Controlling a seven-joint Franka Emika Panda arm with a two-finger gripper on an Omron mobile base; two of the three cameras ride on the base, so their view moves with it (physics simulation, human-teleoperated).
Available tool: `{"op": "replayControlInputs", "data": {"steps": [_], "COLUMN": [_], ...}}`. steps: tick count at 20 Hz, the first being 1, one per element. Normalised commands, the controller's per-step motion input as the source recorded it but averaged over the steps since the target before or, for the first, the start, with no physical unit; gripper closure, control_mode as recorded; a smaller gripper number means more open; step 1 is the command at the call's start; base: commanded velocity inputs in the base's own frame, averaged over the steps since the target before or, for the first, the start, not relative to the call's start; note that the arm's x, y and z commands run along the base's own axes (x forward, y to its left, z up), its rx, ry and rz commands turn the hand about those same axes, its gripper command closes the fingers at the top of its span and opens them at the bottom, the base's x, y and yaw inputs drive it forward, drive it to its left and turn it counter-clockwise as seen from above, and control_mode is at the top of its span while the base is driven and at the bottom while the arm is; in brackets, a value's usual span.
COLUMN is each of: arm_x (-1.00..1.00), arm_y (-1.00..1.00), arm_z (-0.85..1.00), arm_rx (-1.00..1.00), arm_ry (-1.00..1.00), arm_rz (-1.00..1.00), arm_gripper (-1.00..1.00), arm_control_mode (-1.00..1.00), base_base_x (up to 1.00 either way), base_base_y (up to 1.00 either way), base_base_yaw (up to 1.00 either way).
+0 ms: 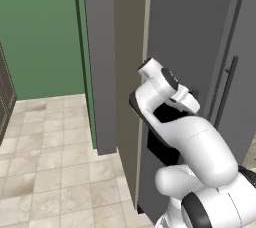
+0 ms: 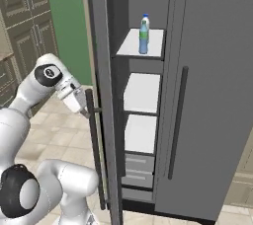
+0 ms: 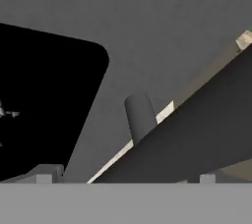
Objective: Take the bottled waters from the counter and place them in the freezer to freeze. Close the freezer door after placing the bottles.
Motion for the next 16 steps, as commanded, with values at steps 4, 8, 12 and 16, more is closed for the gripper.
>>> {"op": "replayControlInputs", "data": {"steps": [4, 8, 12, 16], "arm_x": [0.2, 0.13, 0.16, 0.19], "arm_y": [-0.53, -0.45, -0.47, -0.48], "arm_z": [0.0, 0.0, 0.0, 0.0], "arm_rx": [0.18, 0.09, 0.09, 0.14], "arm_ry": [0.06, 0.0, 0.0, -0.02], "arm_rz": [0.2, 0.24, 0.28, 0.29], "arm_gripper": [-1.0, -1.0, -1.0, -1.0], "arm_control_mode": [-1.0, -1.0, -1.0, -1.0], "base_base_x": [0.0, 0.0, 0.0, 0.0], "base_base_y": [0.0, 0.0, 0.0, 0.0], "base_base_yaw": [0.0, 0.0, 0.0, 0.0]}}
